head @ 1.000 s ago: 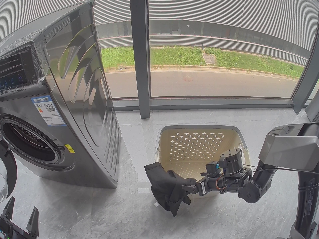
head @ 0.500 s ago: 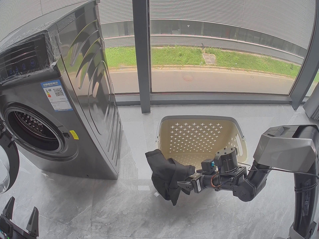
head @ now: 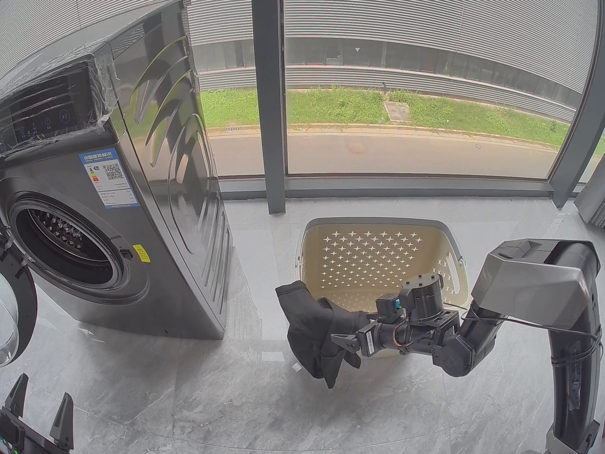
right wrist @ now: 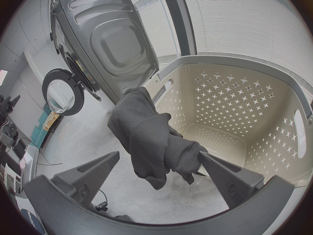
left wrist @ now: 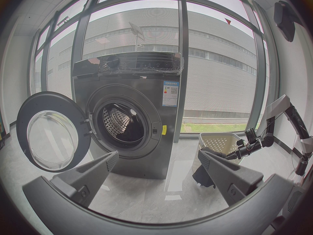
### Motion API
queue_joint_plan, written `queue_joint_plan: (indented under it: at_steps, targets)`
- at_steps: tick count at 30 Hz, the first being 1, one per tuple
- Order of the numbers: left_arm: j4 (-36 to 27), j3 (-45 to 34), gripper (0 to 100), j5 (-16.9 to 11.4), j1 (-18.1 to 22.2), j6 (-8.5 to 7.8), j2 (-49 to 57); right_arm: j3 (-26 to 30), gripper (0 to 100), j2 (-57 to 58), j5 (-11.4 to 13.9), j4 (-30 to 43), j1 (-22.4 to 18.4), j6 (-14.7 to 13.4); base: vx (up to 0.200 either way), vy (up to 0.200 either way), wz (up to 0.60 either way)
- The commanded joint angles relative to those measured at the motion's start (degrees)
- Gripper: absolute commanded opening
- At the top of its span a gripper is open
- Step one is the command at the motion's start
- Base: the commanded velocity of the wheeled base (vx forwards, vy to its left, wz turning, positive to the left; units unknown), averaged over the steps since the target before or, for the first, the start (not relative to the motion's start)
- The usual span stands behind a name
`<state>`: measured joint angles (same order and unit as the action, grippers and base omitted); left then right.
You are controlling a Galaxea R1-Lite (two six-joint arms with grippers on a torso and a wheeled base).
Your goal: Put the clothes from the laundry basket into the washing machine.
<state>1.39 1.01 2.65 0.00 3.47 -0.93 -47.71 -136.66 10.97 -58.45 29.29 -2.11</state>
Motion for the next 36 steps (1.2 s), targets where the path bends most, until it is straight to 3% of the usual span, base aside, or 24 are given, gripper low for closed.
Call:
queue_joint_plan:
  at_steps: [1,9,10,26,36]
  targets:
    - [0.0,-0.9,100,0.0,0.0,0.04,0.9,-1.5,100,-1.8,0.1,0.1,0.0,0.0,0.0,0.0,0.0]
    - [0.0,-0.9,100,0.0,0.0,0.04,0.9,-4.0,100,-3.7,0.0,0.0,0.0,0.0,0.0,0.0,0.0]
    - [0.0,-0.9,100,0.0,0.0,0.04,0.9,-4.3,0,-4.1,0.0,-0.1,-0.1,0.0,0.0,0.0,0.0]
    - [0.0,-0.9,100,0.0,0.0,0.04,0.9,-3.2,0,-2.8,0.0,-1.9,-0.2,-0.1,0.0,0.0,0.0]
    - [0.0,-0.9,100,0.1,0.0,0.04,0.9,3.5,0,8.9,0.1,-2.5,-0.1,-0.1,0.0,0.0,0.0]
